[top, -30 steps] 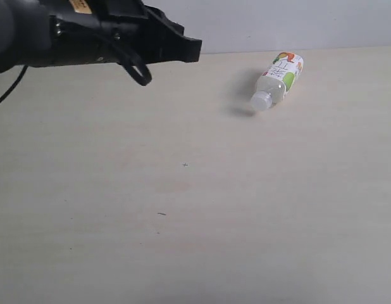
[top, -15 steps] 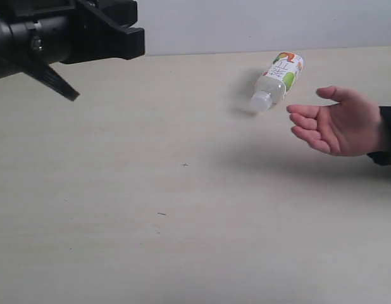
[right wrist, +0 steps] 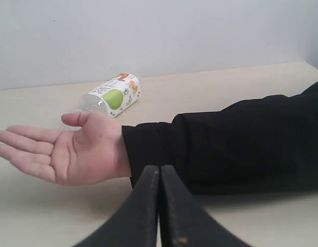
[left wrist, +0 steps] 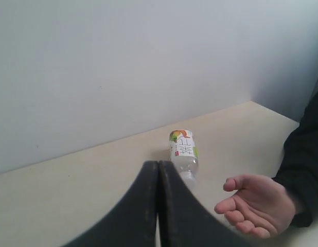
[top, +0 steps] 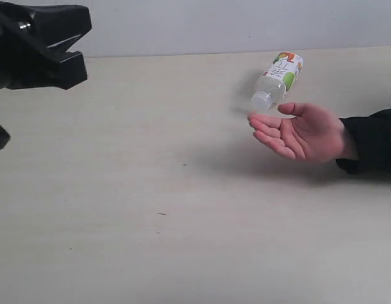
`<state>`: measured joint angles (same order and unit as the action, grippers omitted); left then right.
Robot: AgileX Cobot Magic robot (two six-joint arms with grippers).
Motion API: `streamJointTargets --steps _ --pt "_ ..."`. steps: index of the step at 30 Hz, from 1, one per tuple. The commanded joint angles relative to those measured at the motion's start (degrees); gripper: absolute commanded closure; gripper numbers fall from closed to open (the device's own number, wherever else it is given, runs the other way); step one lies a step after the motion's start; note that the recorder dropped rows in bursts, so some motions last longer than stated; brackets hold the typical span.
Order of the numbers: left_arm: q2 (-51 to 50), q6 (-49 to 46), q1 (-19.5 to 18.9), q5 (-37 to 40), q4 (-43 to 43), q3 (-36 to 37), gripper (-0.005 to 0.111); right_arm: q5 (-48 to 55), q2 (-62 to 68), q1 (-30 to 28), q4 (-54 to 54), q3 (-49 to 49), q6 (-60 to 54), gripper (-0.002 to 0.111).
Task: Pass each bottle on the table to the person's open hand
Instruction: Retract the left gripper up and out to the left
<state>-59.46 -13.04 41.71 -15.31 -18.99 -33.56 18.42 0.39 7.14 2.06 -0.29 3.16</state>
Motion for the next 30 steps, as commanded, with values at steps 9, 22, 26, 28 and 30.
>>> streamJointTargets --steps 9,22,26,28,30 --pt "12.19 -0.68 -0.07 1.21 0.37 5.84 0.107 -0.46 -0.39 -0.14 0.03 0.29 -0.04 0.108" --pt "-1.7 -0.35 -0.07 24.47 2.31 -14.04 0.107 -0.46 -0.39 -0.14 0.03 0.29 -0.04 0.108" --pt "4.79 -0.49 -0.07 26.68 3.79 -8.77 0.107 -0.46 -0.39 -0.14 0.03 0.29 -0.04 0.108" --pt "9.34 -0.49 -0.07 27.06 5.97 -4.94 0.107 -0.46 -0.39 -0.14 0.03 0.29 -0.04 0.108" --pt "14.11 -0.49 -0.07 27.06 8.02 -1.33 0.107 -0.46 -0.39 -0.14 0.03 0.29 -0.04 0.108"
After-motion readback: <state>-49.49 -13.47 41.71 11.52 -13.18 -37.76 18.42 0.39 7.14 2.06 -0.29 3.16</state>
